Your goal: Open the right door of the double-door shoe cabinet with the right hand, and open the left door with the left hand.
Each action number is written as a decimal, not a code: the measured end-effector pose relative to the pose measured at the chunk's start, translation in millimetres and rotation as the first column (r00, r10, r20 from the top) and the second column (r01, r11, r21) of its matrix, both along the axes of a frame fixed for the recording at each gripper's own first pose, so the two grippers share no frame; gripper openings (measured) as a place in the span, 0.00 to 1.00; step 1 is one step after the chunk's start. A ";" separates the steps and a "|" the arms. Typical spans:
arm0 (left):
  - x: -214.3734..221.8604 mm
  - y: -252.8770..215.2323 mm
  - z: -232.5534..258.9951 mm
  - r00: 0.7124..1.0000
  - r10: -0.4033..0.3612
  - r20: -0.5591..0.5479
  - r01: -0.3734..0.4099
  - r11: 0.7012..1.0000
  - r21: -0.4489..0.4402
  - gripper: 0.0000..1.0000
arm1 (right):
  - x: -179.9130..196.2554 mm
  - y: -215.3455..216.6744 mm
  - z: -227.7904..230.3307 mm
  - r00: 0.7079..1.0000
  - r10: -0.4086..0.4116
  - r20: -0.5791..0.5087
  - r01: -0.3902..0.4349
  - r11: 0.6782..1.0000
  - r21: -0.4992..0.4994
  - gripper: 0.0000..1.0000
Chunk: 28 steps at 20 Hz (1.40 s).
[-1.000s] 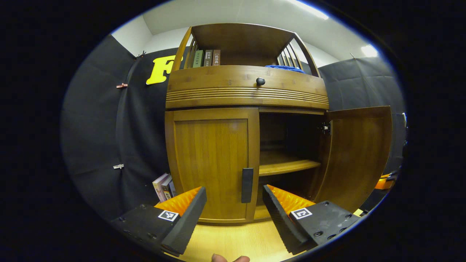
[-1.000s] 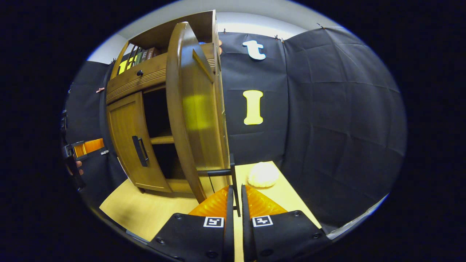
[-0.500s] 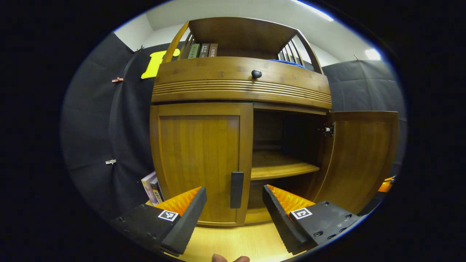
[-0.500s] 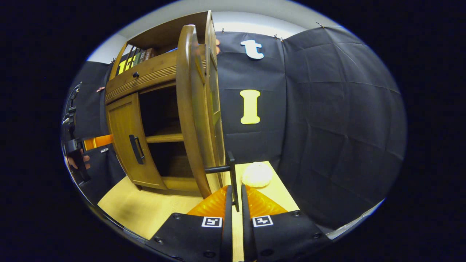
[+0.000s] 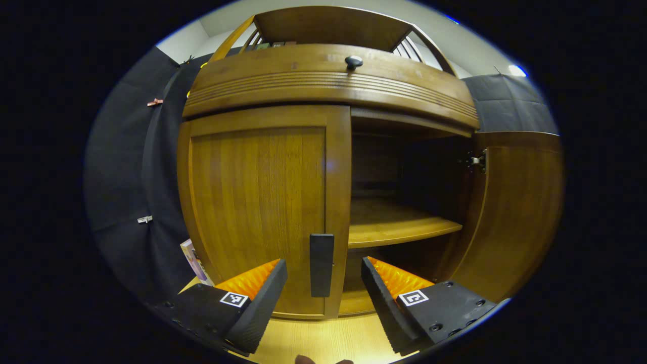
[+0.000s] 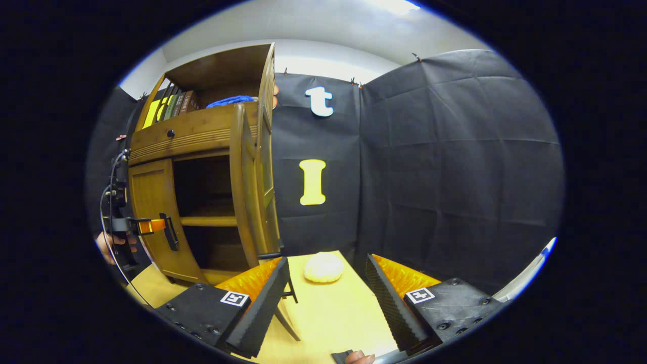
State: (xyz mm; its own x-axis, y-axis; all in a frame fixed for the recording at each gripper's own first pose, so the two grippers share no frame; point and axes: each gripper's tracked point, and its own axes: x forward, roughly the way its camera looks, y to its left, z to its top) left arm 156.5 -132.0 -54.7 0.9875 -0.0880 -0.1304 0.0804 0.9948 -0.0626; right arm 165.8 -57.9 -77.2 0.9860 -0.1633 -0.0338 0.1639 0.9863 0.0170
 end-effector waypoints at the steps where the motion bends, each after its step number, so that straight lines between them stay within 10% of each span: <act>1: 9.0 -0.5 -5.9 1.000 0.008 -0.014 -0.008 1.000 -0.003 0.90 | -0.2 0.6 0.2 1.000 0.005 -0.005 -0.005 1.000 0.012 0.97; 10: 52.6 3.8 -29.9 0.998 0.025 -0.050 -0.027 0.999 -0.031 0.69 | -4.5 -10.4 9.4 0.999 -0.037 0.021 0.038 0.999 -0.026 0.98; 15: 54.4 -4.3 -29.9 0.999 0.002 -0.041 -0.002 1.000 0.015 0.38 | -8.8 -6.5 10.4 0.999 -0.031 0.010 0.031 0.999 -0.035 0.98; 28: -23.4 22.5 -33.2 0.994 -0.097 -0.041 0.098 0.995 0.008 0.31 | -13.7 34.9 12.9 0.997 0.068 0.020 -0.067 0.997 -0.047 0.98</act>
